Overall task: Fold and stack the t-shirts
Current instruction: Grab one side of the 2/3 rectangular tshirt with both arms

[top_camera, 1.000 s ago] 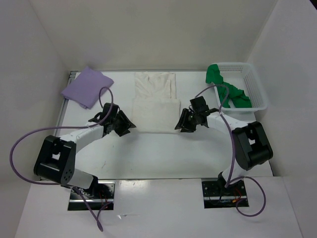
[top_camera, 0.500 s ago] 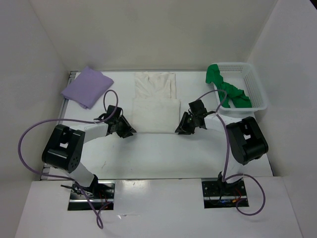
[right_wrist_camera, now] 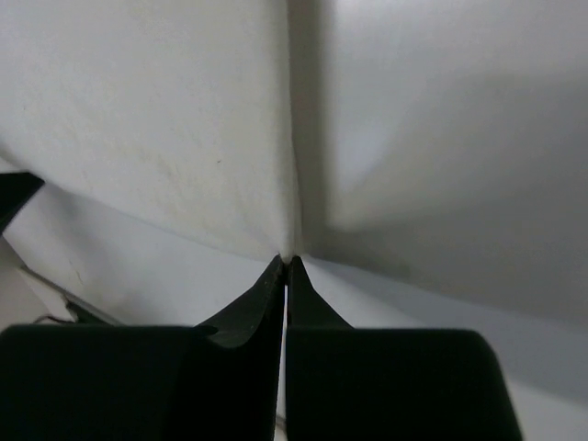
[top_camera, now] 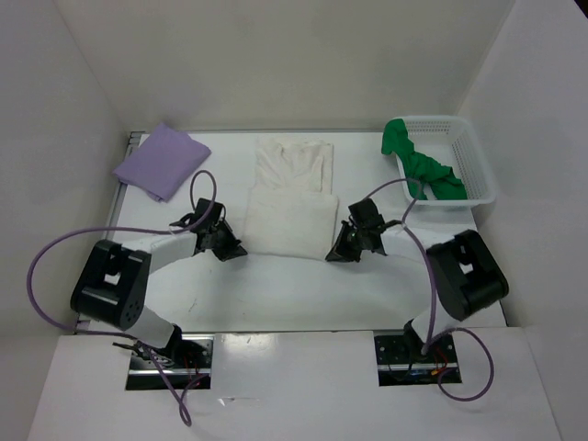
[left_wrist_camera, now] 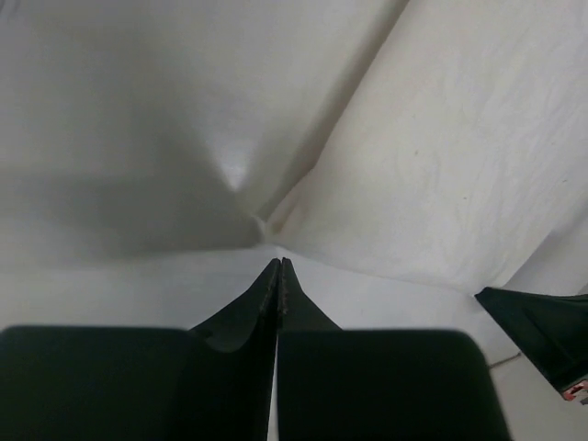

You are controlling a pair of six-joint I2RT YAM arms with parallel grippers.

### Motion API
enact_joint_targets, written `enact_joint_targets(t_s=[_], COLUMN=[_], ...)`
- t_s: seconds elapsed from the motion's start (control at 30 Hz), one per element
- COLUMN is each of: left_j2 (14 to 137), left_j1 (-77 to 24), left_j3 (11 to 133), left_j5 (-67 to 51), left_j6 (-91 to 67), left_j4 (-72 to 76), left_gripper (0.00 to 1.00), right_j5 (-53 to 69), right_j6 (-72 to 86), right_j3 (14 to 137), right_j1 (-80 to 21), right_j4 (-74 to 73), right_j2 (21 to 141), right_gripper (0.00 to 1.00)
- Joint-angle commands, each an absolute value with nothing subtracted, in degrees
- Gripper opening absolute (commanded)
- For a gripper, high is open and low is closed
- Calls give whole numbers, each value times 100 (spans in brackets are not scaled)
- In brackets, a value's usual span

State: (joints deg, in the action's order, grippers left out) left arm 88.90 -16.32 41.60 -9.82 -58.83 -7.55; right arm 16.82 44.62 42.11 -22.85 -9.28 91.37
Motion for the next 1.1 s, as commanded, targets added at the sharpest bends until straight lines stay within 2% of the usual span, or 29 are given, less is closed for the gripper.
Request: enact_joint_targets(t_s=[0.0,0.23,0.3,0.4,0.47,0.53,0.57,0.6,0.7,0.83,1.07], left_j2=[8044,5884,5539,5519,5983,6536,6617,6618,6539,6855,7188], left_j1=[-1608,-1608,-1608,-1608,-1608,-1608,-1608,-1608,-1670,-1784,-1784], left_j3=[3833,3376,3375,3839,4025,3894,3772,3483,3252,3138,3067], left_j5=[-1134,-1625,-1679,-1424,-1546,-1827,-2011,-2213,-2215,-2083,-1854], left_j6=[-5643,-6080,-6134,-5960,-5697,-5494,-5441,-5501,-5669,-5722,-6144], left_j4=[-1623,-3040,-3418,-3604,-3455,-3140,-2929,-2561,-2198,-1812,-1073], left_gripper=[0,0,0,0,0,9,17,38,54,60,55], right_j5=[1600,1968,1969,1890,2056,2145,2145,2145,2083,2030,2030], right_j6=[4911,5554,5616,5301,4994,4922,4852,4852,4904,4904,4957], right_j3=[3606,3146,3312,3752,3867,3867,3867,3771,3621,3498,3445], right_j1=[-2741,-3059,-3059,-2919,-2577,-2505,-2505,-2505,-2505,-2505,-2505], right_j4=[-1432,-2671,-3031,-3270,-3209,-3086,-3085,-3024,-2971,-2918,-2804], right_j2=[8108,6173,5977,6064,6397,6661,6662,6662,6539,6539,6486], right_gripper=[0,0,0,0,0,0,0,0,0,0,0])
